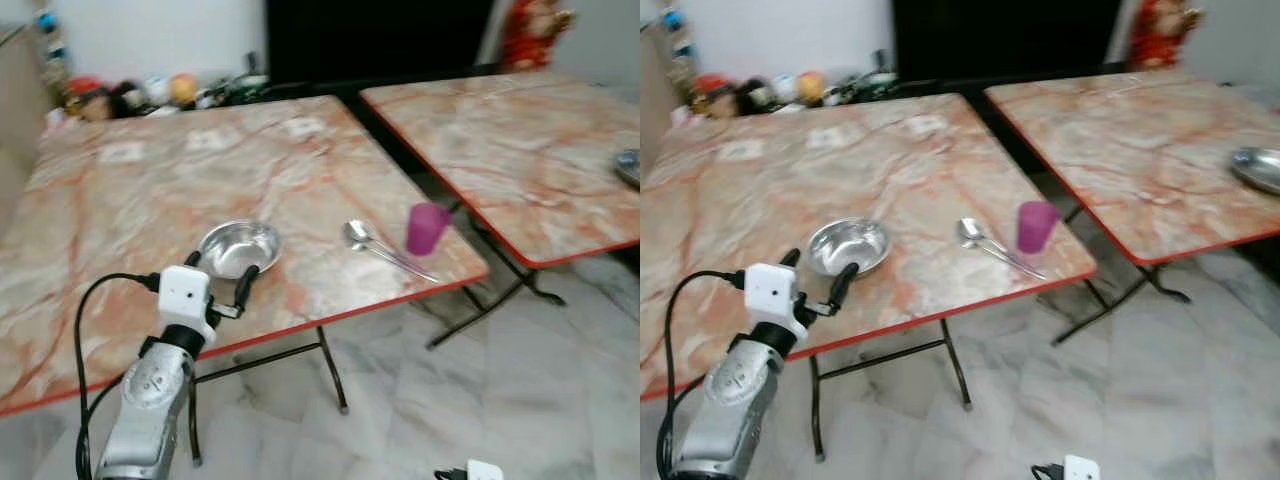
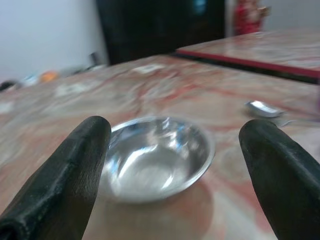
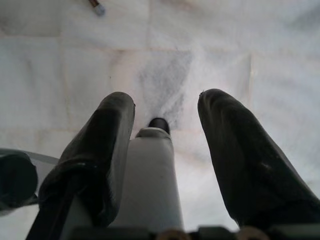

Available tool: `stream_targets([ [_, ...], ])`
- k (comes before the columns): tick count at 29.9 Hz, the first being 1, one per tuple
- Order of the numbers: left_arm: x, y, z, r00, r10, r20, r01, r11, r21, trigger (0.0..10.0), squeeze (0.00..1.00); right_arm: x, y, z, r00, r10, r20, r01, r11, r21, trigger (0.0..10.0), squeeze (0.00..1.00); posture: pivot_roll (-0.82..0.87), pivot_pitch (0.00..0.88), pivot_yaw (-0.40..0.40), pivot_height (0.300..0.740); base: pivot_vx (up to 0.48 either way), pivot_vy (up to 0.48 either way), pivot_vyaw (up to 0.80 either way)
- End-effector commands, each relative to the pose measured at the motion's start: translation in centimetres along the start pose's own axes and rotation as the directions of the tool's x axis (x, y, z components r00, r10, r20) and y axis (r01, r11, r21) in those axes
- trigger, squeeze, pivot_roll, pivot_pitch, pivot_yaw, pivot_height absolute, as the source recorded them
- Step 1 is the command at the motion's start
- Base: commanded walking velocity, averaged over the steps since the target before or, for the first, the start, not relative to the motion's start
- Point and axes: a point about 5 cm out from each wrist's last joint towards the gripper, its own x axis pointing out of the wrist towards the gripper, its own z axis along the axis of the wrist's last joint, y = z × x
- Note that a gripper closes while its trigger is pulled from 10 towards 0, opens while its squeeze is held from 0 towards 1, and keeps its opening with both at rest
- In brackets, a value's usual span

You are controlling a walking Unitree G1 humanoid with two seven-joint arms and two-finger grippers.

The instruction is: Setting the table

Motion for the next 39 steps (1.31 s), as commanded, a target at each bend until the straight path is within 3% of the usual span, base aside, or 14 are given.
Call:
stream_targets([
  [1,0.2,-0.5,0.4,1.0,-0.021,0.015,0.021,1.0,-0.003,10.0,0.0,0.0,-0.4,0.0,1.0,-0.012,0.005,0.012,1.0,0.009,10.0,0.0,0.09,0.0,0.008,0.74,0.0,0.0,0.0],
  [10,0.2,-0.6,0.5,1.0,-0.023,0.018,0.023,1.0,-0.002,10.0,0.0,-0.3,-0.3,-0.7,1.0,-0.006,0.003,0.006,1.0,0.015,10.0,0.0,0.09,0.0,0.004,0.74,0.0,0.0,0.0],
  [18,0.1,-0.6,0.3,1.0,-0.022,-0.002,0.022,1.0,0.005,10.0,0.0,-0.1,1.1,-0.7,1.0,0.01,0.005,-0.011,1.0,0.013,10.0,0.0,0.09,0.0,0.004,0.74,0.0,0.0,0.0],
  [39,0.0,-0.5,0.2,1.0,-0.015,-0.017,0.015,1.0,0.0,10.0,0.0,0.1,1.3,-0.1,1.0,0.013,0.004,-0.013,1.0,0.01,10.0,0.0,0.1,0.0,0.004,0.74,0.228,0.0,0.0],
])
